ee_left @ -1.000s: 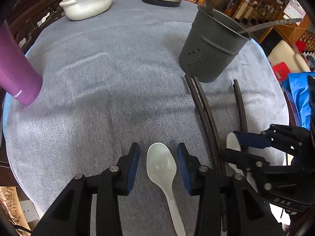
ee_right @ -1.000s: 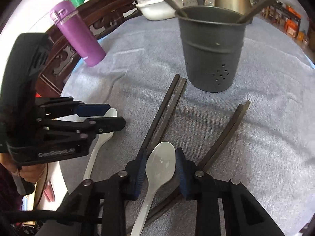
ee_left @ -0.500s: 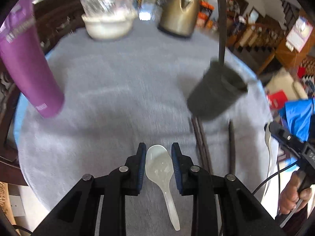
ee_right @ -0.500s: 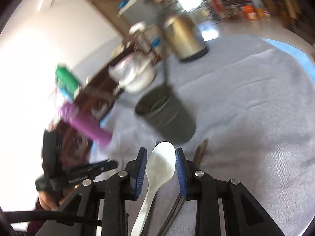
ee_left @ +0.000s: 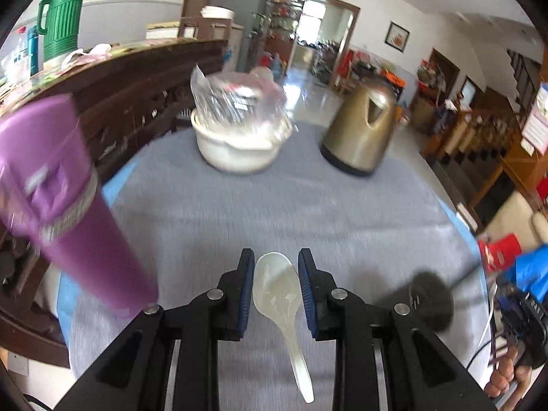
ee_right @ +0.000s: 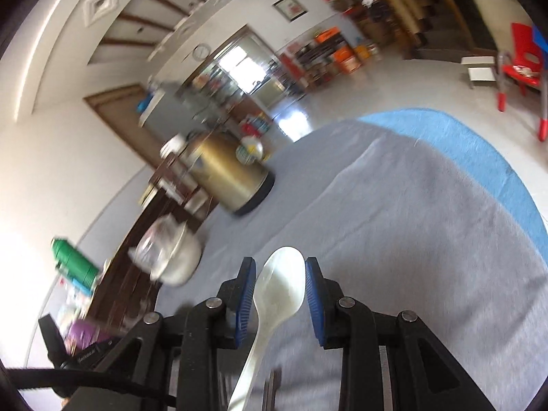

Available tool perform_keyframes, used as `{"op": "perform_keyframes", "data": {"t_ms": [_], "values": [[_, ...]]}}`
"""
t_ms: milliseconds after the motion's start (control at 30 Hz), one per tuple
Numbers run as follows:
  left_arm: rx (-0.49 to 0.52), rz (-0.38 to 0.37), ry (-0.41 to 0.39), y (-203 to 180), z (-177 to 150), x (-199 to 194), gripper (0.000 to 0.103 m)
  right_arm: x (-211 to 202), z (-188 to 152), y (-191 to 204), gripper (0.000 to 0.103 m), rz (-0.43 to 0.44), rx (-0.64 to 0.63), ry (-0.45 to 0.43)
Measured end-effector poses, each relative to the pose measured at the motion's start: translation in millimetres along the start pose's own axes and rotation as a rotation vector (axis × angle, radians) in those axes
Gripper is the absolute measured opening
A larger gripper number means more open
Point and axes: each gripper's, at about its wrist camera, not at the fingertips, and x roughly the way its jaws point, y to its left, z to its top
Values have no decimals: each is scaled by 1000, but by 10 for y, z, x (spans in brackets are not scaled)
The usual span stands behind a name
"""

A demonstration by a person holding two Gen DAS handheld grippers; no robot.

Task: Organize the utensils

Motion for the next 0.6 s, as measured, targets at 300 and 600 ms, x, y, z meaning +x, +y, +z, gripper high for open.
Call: {"op": "perform_keyframes", "data": {"t_ms": [300,600], "values": [[0,-102,-103,-124,489,145,27,392,369,209,31,18,-13,-106],[101,-309,-137,-529,771,295,27,679,399,613,31,203,-106,-139]]}}
